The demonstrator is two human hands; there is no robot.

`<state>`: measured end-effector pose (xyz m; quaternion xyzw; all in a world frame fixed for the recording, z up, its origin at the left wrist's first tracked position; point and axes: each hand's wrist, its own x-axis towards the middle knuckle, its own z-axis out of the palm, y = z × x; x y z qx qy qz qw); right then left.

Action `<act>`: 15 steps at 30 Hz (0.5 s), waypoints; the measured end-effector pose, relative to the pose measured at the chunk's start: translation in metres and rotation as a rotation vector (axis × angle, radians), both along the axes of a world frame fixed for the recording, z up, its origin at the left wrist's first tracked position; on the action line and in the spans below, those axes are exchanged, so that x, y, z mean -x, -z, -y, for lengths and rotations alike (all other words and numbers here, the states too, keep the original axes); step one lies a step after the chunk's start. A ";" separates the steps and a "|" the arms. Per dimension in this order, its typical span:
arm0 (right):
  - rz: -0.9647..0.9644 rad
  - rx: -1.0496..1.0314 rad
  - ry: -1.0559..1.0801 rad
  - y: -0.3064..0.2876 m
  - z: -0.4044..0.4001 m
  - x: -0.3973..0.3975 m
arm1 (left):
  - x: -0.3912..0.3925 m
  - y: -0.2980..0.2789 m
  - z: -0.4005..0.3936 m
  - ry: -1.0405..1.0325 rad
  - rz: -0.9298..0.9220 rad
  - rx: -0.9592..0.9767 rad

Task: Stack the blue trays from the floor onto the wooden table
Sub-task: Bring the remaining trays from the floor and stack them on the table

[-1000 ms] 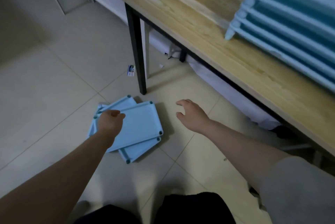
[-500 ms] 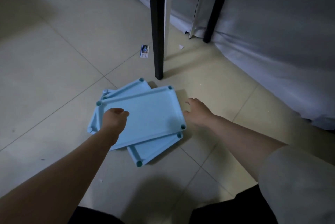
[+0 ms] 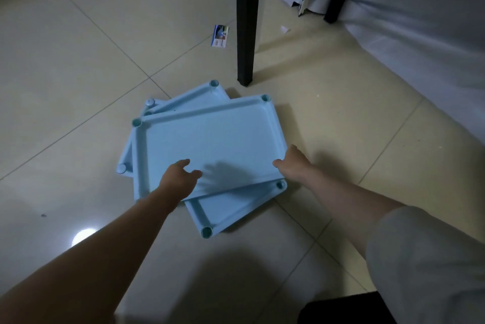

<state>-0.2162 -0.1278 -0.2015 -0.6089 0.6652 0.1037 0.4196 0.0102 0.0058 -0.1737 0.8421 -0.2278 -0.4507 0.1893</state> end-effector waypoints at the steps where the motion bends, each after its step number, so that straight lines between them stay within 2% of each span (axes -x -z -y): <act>1: 0.000 -0.003 0.007 0.004 0.000 0.000 | 0.003 0.004 -0.001 0.021 -0.011 -0.018; 11: 0.058 -0.058 0.130 0.027 0.013 -0.002 | 0.014 0.031 0.003 -0.018 -0.114 -0.086; 15: 0.167 -0.071 0.198 0.027 0.011 0.001 | 0.021 0.038 0.000 -0.016 -0.129 -0.102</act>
